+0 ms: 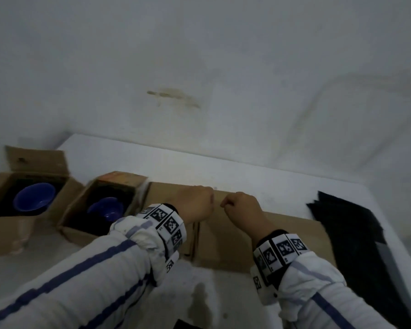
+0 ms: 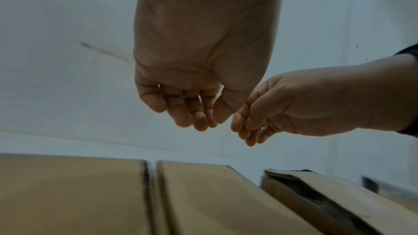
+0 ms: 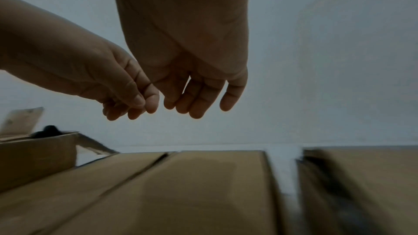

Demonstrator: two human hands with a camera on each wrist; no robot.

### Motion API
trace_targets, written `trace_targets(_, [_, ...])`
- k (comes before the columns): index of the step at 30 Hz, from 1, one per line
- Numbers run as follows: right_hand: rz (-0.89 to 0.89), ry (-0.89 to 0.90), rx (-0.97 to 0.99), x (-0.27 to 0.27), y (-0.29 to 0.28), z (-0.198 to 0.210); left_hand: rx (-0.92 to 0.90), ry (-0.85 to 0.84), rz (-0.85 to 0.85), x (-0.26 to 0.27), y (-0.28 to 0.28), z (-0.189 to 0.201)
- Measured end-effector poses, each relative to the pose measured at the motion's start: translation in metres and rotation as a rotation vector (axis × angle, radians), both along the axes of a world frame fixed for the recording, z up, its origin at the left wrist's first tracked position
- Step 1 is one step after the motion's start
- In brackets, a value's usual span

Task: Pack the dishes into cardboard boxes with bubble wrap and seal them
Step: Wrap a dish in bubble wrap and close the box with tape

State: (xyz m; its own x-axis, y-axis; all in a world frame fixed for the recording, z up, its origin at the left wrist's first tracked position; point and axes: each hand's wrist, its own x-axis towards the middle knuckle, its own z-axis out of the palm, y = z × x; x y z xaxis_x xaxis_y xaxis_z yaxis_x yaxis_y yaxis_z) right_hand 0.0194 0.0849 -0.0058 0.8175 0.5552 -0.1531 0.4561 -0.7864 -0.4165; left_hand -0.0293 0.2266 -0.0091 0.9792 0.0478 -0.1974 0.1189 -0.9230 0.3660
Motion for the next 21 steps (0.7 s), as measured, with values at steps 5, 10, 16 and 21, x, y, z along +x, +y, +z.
trace_targets(5, [-0.165, 0.017, 0.008, 0.034, -0.097, -0.001, -0.115, 0.005, -0.080, 0.041, -0.095, -0.005])
trace_targets(10, [-0.289, 0.017, 0.012, 0.062, -0.176, -0.004, -0.177, 0.022, -0.108, 0.071, -0.172, -0.014])
trace_targets(16, [-0.500, 0.070, -0.056, 0.086, -0.252, -0.020, -0.233, 0.080, -0.160, 0.097, -0.225, -0.026])
trace_targets(21, [-0.489, 0.225, -0.277, 0.087, -0.275, -0.057, -0.233, 0.131, -0.183, 0.102, -0.240, -0.036])
